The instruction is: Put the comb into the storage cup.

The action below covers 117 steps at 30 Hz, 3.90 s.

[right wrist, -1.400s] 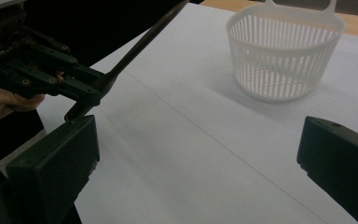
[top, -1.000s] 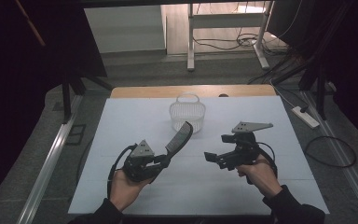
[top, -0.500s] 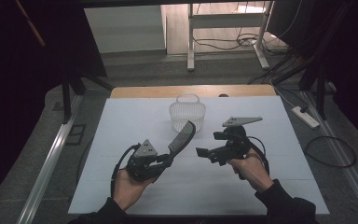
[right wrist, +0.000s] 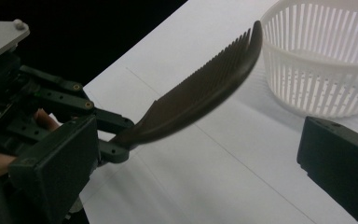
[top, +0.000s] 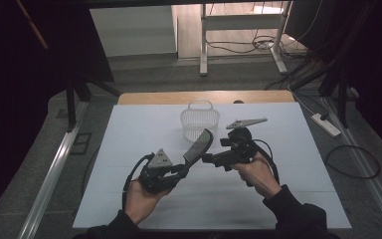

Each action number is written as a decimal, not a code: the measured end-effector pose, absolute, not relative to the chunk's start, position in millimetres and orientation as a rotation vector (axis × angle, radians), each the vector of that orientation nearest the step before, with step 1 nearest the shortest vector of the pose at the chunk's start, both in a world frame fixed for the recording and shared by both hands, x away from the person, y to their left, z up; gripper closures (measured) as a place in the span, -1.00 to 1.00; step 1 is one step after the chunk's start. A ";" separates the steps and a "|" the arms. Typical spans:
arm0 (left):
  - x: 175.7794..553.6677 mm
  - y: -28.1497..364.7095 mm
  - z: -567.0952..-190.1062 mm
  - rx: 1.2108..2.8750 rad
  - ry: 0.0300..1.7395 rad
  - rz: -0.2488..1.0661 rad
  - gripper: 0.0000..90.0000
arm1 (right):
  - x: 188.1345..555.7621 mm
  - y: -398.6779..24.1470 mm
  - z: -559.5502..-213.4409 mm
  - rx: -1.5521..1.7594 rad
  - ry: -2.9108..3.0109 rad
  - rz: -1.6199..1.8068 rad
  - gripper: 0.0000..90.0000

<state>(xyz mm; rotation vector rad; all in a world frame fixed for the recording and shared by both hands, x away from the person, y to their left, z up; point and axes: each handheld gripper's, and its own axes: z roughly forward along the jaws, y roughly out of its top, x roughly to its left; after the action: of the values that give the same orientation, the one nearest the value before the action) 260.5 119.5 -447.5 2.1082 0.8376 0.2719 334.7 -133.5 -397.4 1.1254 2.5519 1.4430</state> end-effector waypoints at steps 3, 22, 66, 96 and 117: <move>260.3 118.0 -448.0 2.111 0.835 0.272 0.62 | 336.4 -130.7 -397.7 1.126 2.548 1.440 -1.00; 259.3 112.8 -449.2 2.107 0.828 0.279 0.62 | 355.6 -116.0 -406.5 1.261 2.602 1.469 -1.00; 260.4 108.5 -454.5 2.171 0.844 0.330 0.62 | 362.0 -130.6 -415.0 1.461 2.613 1.809 0.85; 266.4 125.6 -457.7 2.075 0.914 0.230 -0.42 | 363.9 -142.9 -408.0 1.419 2.535 1.856 0.86; 263.5 151.4 -458.2 2.063 0.949 0.201 -0.81 | 365.6 -156.7 -400.3 1.396 2.461 1.870 0.86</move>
<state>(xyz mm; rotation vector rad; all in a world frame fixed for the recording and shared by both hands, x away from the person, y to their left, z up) 263.5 151.4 -458.2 2.0631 0.9489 0.2010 365.6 -156.7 -400.3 1.3959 2.4606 1.8699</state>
